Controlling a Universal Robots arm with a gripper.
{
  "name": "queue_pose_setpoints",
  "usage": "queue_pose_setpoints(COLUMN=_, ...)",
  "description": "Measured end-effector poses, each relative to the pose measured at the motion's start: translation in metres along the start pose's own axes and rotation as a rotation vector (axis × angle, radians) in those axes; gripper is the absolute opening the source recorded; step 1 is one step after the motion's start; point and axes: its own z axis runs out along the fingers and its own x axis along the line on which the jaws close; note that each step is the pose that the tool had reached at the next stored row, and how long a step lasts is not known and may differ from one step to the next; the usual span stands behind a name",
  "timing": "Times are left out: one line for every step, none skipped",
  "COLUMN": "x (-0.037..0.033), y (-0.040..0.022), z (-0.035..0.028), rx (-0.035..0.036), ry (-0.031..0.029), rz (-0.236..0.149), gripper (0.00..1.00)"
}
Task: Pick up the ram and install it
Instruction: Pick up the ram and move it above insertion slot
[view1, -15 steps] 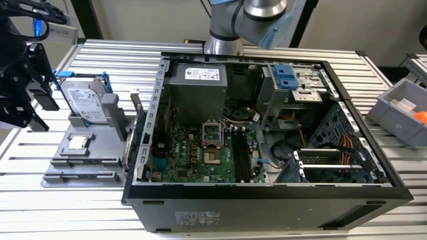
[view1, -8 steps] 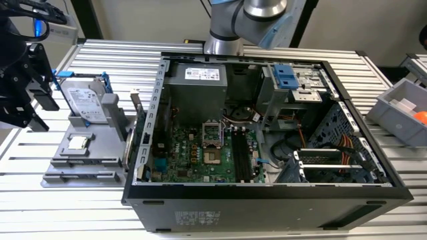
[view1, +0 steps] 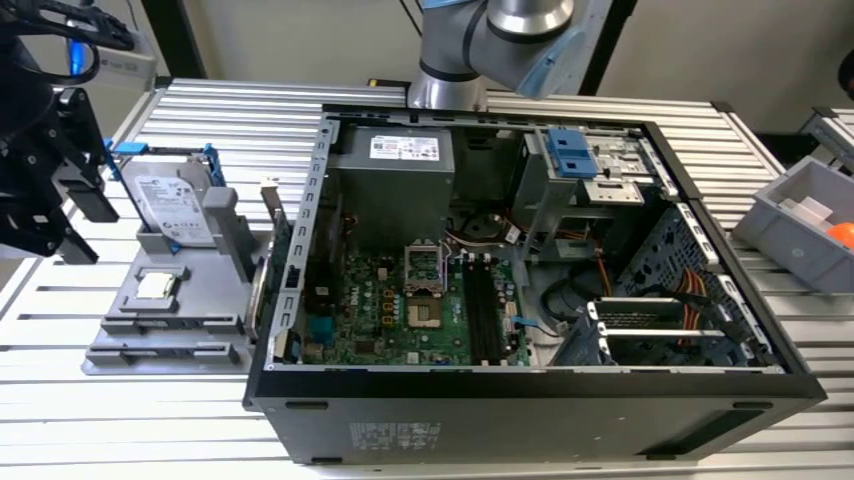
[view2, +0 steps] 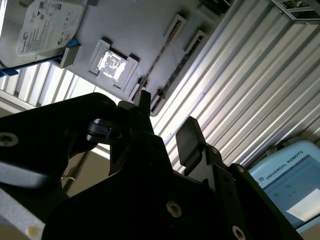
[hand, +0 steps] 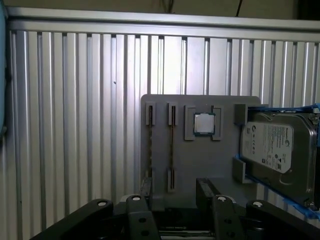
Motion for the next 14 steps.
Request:
queue_pose_setpoints(x=0.0000, y=0.0001, z=0.0012, rx=-0.0029, ry=0.0000, rz=0.000, gripper=1.00)
queue_pose_setpoints(x=0.0001, y=0.0001, z=0.0019, rx=-0.0053, ry=-0.0001, rz=0.000, gripper=1.00)
queue_pose_setpoints(x=0.0001, y=0.0000, z=0.0025, rx=-0.0073, ry=0.0000, rz=0.000, gripper=1.00)
queue_pose_setpoints(x=0.0002, y=0.0000, z=0.0031, rx=-0.0100, ry=0.0000, rz=0.001, gripper=1.00)
queue_pose_setpoints(x=0.0002, y=0.0000, z=0.0037, rx=-0.0128, ry=0.0000, rz=0.001, gripper=1.00)
queue_pose_setpoints(x=0.0002, y=0.0000, z=0.0044, rx=-0.0154, ry=-0.0001, rz=0.001, gripper=1.00)
queue_pose_setpoints(x=0.0003, y=0.0000, z=0.0052, rx=-0.0185, ry=-0.0001, rz=0.001, gripper=1.00)
queue_pose_setpoints(x=0.0003, y=0.0000, z=0.0059, rx=-0.0215, ry=-0.0001, rz=0.001, gripper=1.00)
queue_pose_setpoints(x=0.0004, y=0.0000, z=0.0065, rx=-0.0249, ry=-0.0001, rz=0.001, gripper=1.00)
queue_pose_setpoints(x=0.0004, y=0.0000, z=0.0072, rx=-0.0286, ry=-0.0001, rz=0.002, gripper=1.00)
queue_pose_setpoints(x=0.0005, y=0.0000, z=0.0079, rx=-0.0319, ry=-0.0001, rz=0.002, gripper=1.00)
queue_pose_setpoints(x=0.0005, y=0.0001, z=0.0086, rx=-0.0336, ry=-0.0002, rz=0.002, gripper=1.00)
queue_pose_setpoints(x=0.0005, y=0.0001, z=0.0092, rx=-0.0337, ry=-0.0001, rz=0.002, gripper=1.00)
queue_pose_setpoints(x=0.0006, y=0.0001, z=0.0097, rx=-0.0339, ry=-0.0001, rz=0.001, gripper=1.00)
